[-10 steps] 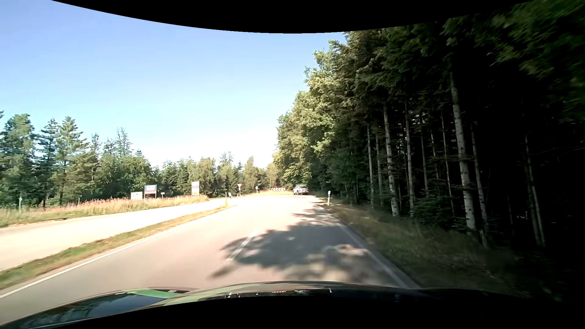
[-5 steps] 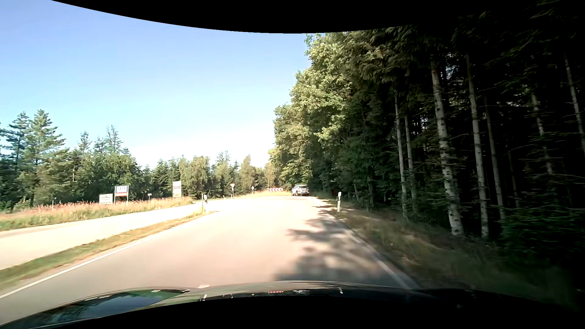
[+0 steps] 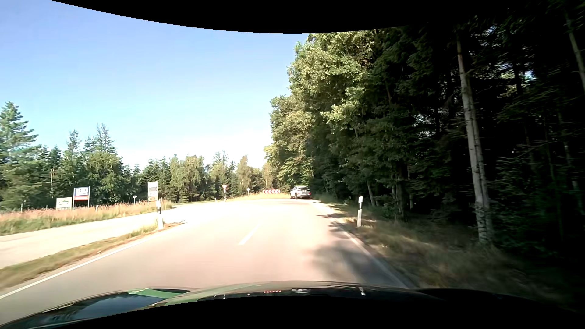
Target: Follow the waypoints while adhering to traffic rules and regulations
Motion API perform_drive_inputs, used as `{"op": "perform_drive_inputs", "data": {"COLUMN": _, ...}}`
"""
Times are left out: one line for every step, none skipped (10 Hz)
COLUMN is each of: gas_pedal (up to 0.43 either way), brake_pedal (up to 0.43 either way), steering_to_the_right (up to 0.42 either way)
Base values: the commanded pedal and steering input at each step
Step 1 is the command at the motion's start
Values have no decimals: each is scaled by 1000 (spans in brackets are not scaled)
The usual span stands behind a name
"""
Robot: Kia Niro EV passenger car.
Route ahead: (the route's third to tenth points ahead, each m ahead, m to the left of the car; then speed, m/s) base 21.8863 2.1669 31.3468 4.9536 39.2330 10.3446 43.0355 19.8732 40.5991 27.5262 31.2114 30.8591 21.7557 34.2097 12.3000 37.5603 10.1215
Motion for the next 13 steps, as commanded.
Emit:
{"op": "perform_drive_inputs", "data": {"gas_pedal": 0, "brake_pedal": 43, "steering_to_the_right": -1}}
{"op": "perform_drive_inputs", "data": {"gas_pedal": 0, "brake_pedal": 55, "steering_to_the_right": -2}}
{"op": "perform_drive_inputs", "data": {"gas_pedal": 0, "brake_pedal": 67, "steering_to_the_right": -2}}
{"op": "perform_drive_inputs", "data": {"gas_pedal": 0, "brake_pedal": 73, "steering_to_the_right": -2}}
{"op": "perform_drive_inputs", "data": {"gas_pedal": 0, "brake_pedal": 79, "steering_to_the_right": -4}}
{"op": "perform_drive_inputs", "data": {"gas_pedal": 0, "brake_pedal": 85, "steering_to_the_right": -3}}
{"op": "perform_drive_inputs", "data": {"gas_pedal": 0, "brake_pedal": 91, "steering_to_the_right": -4}}
{"op": "perform_drive_inputs", "data": {"gas_pedal": 0, "brake_pedal": 91, "steering_to_the_right": -4}}
{"op": "perform_drive_inputs", "data": {"gas_pedal": 0, "brake_pedal": 91, "steering_to_the_right": -4}}
{"op": "perform_drive_inputs", "data": {"gas_pedal": 0, "brake_pedal": 91, "steering_to_the_right": -4}}
{"op": "perform_drive_inputs", "data": {"gas_pedal": 0, "brake_pedal": 91, "steering_to_the_right": -4}}
{"op": "perform_drive_inputs", "data": {"gas_pedal": 0, "brake_pedal": 98, "steering_to_the_right": -6}}
{"op": "perform_drive_inputs", "data": {"gas_pedal": 0, "brake_pedal": 91, "steering_to_the_right": -8}}
